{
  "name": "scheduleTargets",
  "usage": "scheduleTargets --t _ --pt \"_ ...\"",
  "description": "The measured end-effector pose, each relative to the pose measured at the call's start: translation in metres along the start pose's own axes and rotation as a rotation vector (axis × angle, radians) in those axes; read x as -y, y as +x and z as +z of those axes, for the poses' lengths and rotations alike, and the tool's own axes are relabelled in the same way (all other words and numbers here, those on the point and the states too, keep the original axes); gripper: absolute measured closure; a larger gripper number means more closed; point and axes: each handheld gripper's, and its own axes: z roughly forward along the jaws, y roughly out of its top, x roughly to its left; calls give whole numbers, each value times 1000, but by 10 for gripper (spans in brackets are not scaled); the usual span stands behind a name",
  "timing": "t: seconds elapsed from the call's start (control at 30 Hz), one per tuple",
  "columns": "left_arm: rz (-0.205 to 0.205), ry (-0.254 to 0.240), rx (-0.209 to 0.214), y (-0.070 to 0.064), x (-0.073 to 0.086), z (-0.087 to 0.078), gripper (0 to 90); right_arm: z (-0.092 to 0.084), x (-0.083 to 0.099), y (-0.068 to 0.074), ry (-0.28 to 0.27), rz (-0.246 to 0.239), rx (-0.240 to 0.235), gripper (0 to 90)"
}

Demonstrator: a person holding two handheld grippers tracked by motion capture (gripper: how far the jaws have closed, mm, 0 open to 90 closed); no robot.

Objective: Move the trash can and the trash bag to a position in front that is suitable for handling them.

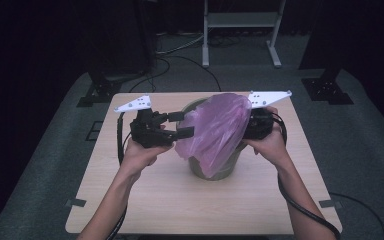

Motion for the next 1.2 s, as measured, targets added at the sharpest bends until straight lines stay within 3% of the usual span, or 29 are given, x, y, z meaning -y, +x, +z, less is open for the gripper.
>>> scheduleTargets --t 0.33,0.63,0.8,0.97,1.2 --pt "22 18 1 -4 5 -1 201 -17 16 -5 -4 16 19 545" --pt "7 31 1 -1 18 -6 201 -40 29 -12 -10 34 89 434" --pt "6 29 1 0 20 -8 201 -49 27 -14 -38 11 124 360" --pt "9 26 2 -1 20 -9 201 -42 17 -9 -25 -26 110 353" --pt "18 20 8 -3 19 -13 201 -19 8 -1 -26 -37 64 379"
